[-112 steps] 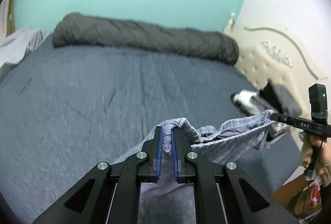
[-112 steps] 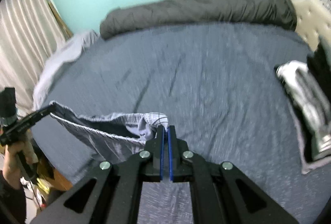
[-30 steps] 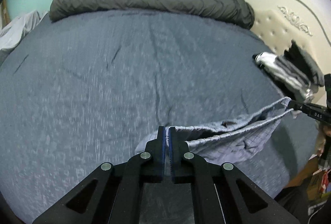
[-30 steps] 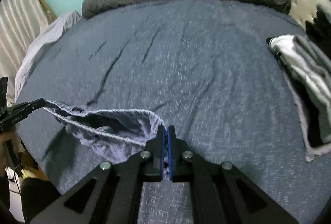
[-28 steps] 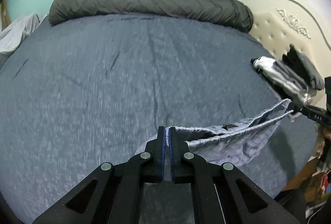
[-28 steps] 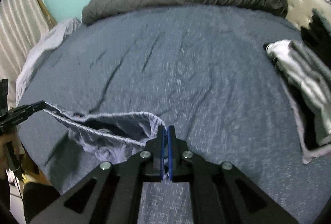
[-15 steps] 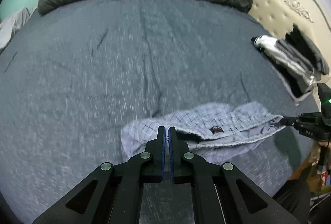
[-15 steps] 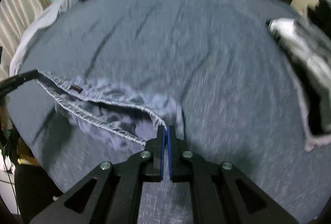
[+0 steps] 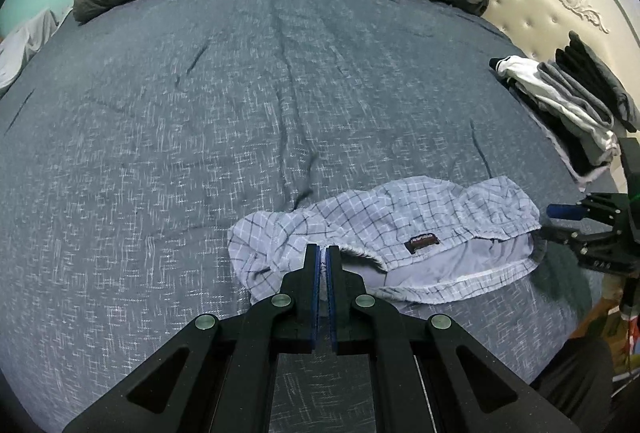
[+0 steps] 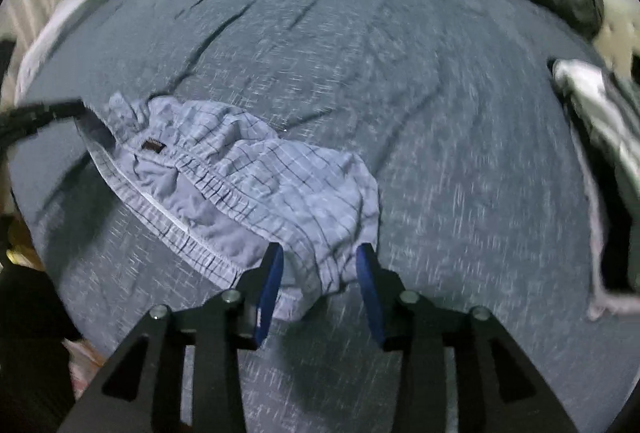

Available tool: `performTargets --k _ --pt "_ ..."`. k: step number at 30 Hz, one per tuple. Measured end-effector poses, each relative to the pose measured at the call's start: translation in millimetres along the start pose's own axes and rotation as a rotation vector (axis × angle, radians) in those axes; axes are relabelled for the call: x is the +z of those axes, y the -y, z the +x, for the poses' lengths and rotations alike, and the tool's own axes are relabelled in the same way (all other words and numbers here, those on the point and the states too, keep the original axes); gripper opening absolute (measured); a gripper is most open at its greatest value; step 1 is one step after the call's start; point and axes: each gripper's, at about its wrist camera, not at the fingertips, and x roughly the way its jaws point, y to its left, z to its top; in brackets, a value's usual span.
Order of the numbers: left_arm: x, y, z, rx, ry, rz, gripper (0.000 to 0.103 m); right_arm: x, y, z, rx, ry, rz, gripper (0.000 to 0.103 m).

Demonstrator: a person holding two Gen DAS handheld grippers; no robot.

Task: Fold clothes

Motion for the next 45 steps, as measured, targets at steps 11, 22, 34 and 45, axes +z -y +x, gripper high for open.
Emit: performTargets --k 11,22,34,45 --pt "-2 -5 3 -0.007 -0.004 0.003 0.003 3 -11 14 -0.058 -0.006 -0.108 0.005" --pt "-4 3 15 -0.003 -0.030 0.030 0.005 13 40 -14 -0.017 0.086 0.131 0.003" --pt "-24 18 18 -0.056 -0.061 0.041 0.042 6 54 -8 0.021 0.071 0.217 0.003" --pt "-41 27 50 0.007 -0.132 0.101 0.008 2 48 -17 0.033 0.073 0.215 0.003"
